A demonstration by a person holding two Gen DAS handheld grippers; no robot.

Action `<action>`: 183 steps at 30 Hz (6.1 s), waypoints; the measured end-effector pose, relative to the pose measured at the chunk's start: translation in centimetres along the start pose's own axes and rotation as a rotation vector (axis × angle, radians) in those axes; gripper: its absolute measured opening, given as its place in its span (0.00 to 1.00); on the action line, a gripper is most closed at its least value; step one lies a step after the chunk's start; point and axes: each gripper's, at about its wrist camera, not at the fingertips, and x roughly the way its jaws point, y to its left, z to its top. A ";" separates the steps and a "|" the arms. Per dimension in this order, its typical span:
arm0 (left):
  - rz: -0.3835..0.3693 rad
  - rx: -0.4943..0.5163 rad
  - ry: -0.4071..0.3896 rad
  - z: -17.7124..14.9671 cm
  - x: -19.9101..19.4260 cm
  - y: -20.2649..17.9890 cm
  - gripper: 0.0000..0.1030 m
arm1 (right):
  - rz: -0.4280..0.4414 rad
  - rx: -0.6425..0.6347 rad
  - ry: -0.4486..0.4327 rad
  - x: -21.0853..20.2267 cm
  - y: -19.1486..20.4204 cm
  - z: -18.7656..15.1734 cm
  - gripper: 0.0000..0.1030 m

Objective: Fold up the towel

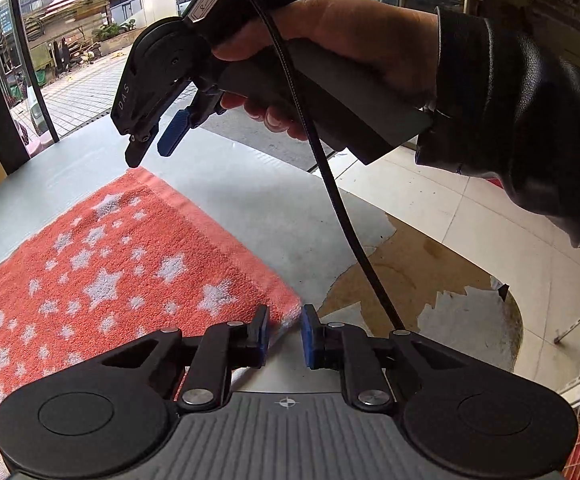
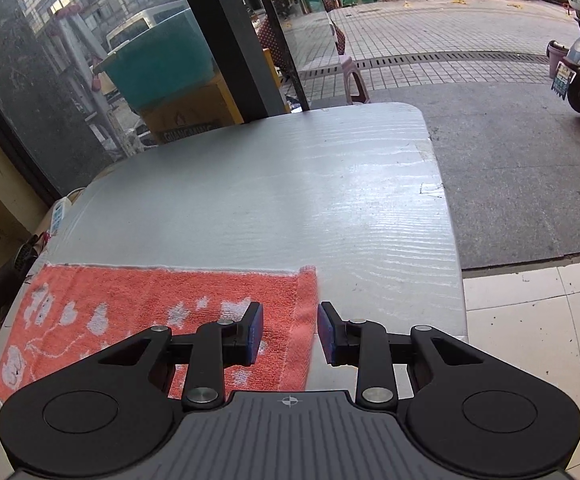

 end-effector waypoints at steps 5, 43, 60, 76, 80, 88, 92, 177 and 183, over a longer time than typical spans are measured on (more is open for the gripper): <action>0.016 0.010 -0.015 -0.1 0.2 0.0 0.38 | -0.028 0.010 0.024 1.3 -0.3 0.5 0.30; 0.028 -0.082 -0.035 0.1 -1.6 1.4 0.10 | -0.032 0.037 0.005 2.2 0.7 2.8 0.03; 0.218 -0.206 -0.188 -2.4 -11.5 6.9 0.10 | 0.284 0.147 -0.137 -1.7 6.6 4.7 0.02; 0.513 -0.463 -0.309 -10.7 -22.3 16.1 0.10 | 0.563 0.105 -0.162 2.5 22.1 8.0 0.02; 0.551 -0.517 -0.319 -12.8 -24.0 17.7 0.10 | 0.598 0.065 -0.126 4.8 26.4 8.4 0.03; 0.541 -0.652 -0.203 -16.8 -23.0 20.9 0.10 | 0.526 -0.032 -0.017 11.0 32.7 7.2 0.03; 0.539 -0.716 -0.139 -18.4 -22.1 22.3 0.11 | 0.448 -0.093 0.020 13.5 34.6 6.0 0.03; 0.207 -0.345 -0.019 -12.1 -11.9 15.3 0.10 | 0.007 -0.316 0.140 13.5 26.6 4.0 0.34; 0.194 -0.354 -0.030 -12.5 -11.9 15.5 0.10 | -0.015 -0.320 0.186 15.5 26.5 3.7 0.33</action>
